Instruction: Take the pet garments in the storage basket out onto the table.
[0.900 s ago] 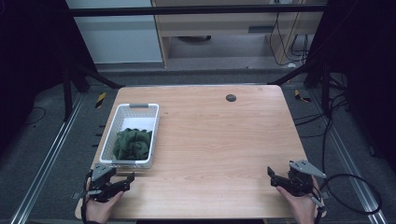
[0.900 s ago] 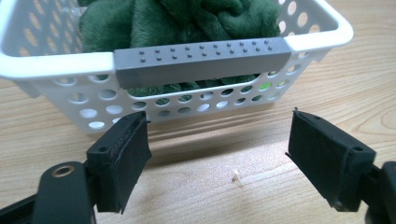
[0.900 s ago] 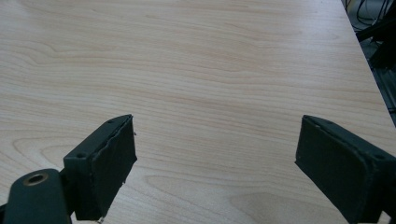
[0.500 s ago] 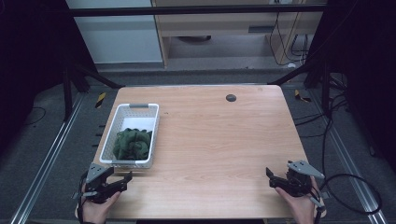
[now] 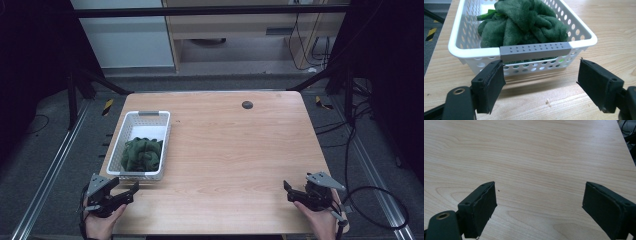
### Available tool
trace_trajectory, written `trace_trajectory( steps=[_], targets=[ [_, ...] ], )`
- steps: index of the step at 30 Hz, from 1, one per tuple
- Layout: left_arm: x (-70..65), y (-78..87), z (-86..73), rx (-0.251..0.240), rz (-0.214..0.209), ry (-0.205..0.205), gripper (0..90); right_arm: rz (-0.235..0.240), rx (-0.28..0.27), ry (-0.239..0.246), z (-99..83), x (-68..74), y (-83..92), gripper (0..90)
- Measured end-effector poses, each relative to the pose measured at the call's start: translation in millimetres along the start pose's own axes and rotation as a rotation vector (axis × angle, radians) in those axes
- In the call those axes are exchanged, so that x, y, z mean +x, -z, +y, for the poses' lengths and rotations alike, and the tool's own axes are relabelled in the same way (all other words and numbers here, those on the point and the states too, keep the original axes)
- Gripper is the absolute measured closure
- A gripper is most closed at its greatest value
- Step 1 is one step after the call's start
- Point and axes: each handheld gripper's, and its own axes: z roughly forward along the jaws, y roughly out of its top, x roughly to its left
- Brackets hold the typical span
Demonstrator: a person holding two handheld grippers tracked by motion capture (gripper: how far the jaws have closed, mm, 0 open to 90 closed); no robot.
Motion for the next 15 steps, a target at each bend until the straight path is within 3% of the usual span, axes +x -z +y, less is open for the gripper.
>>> trace_trajectory(
  steps=[8,15],
  targets=[
    [-1.2,4.2,5.4,-0.017,-0.016,0.004,20.2,0.006,0.000,0.003,0.2,2.5,0.4,11.8],
    [-0.3,12.1,12.9,-0.060,-0.014,0.011,20.0,0.008,0.005,0.022,0.1,4.0,-1.0,12.2]
  ],
)
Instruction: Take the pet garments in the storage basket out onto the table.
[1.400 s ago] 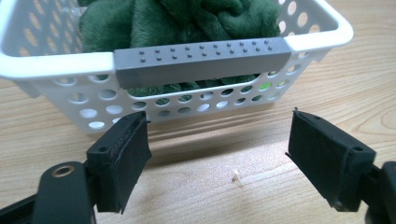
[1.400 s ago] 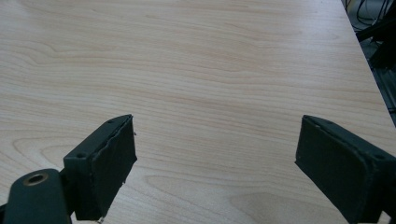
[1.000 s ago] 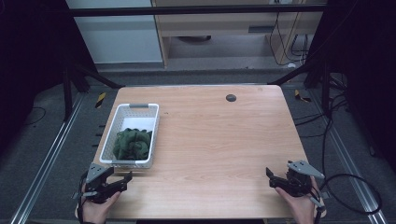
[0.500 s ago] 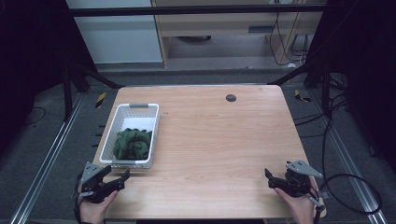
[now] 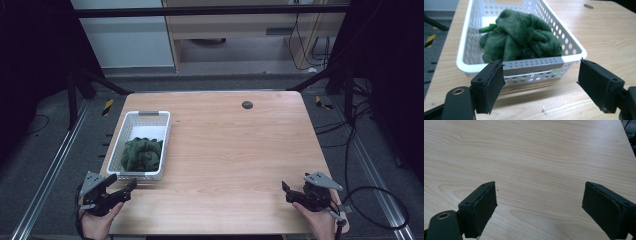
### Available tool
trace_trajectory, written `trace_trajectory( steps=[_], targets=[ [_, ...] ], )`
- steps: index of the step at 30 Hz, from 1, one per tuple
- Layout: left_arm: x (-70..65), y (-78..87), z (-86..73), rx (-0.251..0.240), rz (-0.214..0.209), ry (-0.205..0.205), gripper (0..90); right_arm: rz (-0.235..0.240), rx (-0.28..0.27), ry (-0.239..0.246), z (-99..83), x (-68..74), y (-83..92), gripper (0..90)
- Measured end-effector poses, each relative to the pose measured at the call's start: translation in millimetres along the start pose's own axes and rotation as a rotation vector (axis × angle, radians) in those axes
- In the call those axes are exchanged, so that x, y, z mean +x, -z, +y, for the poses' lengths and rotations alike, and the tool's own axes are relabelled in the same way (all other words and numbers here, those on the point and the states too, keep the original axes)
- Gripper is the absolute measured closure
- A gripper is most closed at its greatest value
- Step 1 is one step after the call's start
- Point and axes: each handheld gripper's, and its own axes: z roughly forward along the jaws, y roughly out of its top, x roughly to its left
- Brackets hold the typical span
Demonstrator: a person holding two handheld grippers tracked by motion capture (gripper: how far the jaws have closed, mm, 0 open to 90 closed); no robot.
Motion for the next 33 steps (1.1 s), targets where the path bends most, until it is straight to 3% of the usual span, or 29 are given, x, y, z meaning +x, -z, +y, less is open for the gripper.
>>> trace_trajectory(
  steps=[13,33],
  targets=[
    [0.8,3.2,10.6,-0.001,-0.012,-0.006,19.1,0.002,0.006,0.002,-0.1,0.0,-1.1,12.2],
    [6.5,-2.2,36.7,0.029,-0.018,-0.055,18.4,0.008,0.019,0.002,-0.4,0.2,-2.7,12.0]
  ],
)
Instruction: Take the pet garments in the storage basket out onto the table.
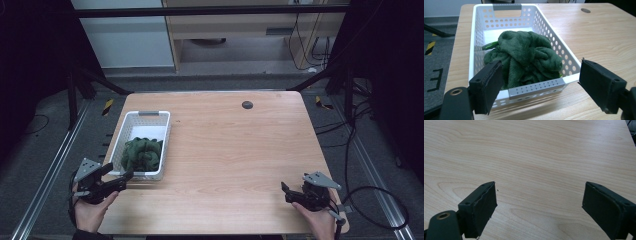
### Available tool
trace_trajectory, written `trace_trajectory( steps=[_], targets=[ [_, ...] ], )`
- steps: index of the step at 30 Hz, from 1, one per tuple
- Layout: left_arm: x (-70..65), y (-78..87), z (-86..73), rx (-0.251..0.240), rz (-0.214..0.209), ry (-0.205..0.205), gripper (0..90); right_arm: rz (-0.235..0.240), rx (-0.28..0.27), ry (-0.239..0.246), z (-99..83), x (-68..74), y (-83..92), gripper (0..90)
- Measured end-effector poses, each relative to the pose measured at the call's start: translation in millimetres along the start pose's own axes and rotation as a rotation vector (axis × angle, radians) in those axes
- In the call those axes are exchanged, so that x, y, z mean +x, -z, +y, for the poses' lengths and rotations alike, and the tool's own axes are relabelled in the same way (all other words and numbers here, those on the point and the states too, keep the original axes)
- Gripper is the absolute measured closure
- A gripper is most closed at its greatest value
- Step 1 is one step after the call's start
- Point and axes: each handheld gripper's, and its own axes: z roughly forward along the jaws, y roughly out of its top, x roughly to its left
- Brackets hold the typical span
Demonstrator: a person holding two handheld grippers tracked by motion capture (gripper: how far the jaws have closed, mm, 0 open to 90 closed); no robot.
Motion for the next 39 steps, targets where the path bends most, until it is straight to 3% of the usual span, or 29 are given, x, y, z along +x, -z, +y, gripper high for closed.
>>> trace_trajectory(
  steps=[21,39],
  targets=[
    [-0.7,-20.4,24.8,0.067,-0.003,-0.043,17.4,0.011,0.011,-0.003,0.0,-0.4,-1.3,12.0],
    [2.7,-49.6,43.3,0.147,0.011,-0.061,16.6,0.016,0.021,0.000,-0.6,-0.8,-3.1,12.0]
  ],
)
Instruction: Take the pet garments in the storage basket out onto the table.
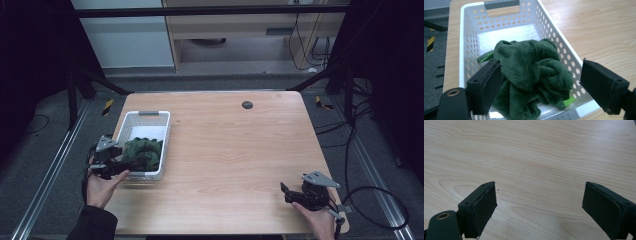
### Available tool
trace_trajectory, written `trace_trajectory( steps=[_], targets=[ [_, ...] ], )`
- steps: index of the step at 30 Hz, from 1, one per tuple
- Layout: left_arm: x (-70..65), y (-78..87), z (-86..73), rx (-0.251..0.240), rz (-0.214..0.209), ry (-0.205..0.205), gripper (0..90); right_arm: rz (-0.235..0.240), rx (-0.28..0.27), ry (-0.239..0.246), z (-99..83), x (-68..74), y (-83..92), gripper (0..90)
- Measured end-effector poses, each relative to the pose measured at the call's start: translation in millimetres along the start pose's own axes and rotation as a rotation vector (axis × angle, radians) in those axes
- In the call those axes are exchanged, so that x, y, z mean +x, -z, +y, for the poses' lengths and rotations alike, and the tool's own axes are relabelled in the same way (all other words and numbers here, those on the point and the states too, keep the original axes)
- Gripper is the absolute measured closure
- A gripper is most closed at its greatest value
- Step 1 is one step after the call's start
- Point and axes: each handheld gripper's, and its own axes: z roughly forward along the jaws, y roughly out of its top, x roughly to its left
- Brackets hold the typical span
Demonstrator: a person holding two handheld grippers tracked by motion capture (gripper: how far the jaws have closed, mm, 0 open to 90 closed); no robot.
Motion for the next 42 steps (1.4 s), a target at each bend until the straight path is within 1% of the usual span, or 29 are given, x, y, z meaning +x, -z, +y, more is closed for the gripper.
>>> trace_trajectory(
  steps=[7,15,19,26,31,36,39,42],
  targets=[
    [3.0,-5.0,9.9,0.019,0.006,-0.003,16.1,0.003,0.004,0.004,-0.1,0.0,-0.8,12.0],
    [2.5,-11.5,22.6,0.038,0.012,-0.015,15.7,0.008,0.007,-0.001,-0.2,-0.1,-1.0,11.9],
    [0.9,-16.3,26.4,0.053,0.006,-0.027,15.5,0.011,0.009,0.001,-0.2,-0.4,-1.2,11.9],
    [2.2,-27.5,32.1,0.094,0.020,-0.045,14.6,0.015,0.013,0.007,-0.3,-0.1,-1.9,11.9],
    [5.5,-34.6,33.7,0.118,0.028,-0.043,14.3,0.017,0.018,0.007,-0.7,-0.2,-2.2,11.8],
    [7.1,-41.0,35.8,0.138,0.032,-0.049,13.6,0.019,0.018,0.009,-0.5,-0.3,-2.6,11.7],
    [8.5,-46.0,36.3,0.149,0.034,-0.045,13.4,0.020,0.020,0.006,-0.3,-0.3,-2.9,11.6],
    [9.9,-51.5,35.7,0.170,0.036,-0.047,12.4,0.022,0.021,0.004,-0.4,-0.3,-3.3,11.5]
  ],
)
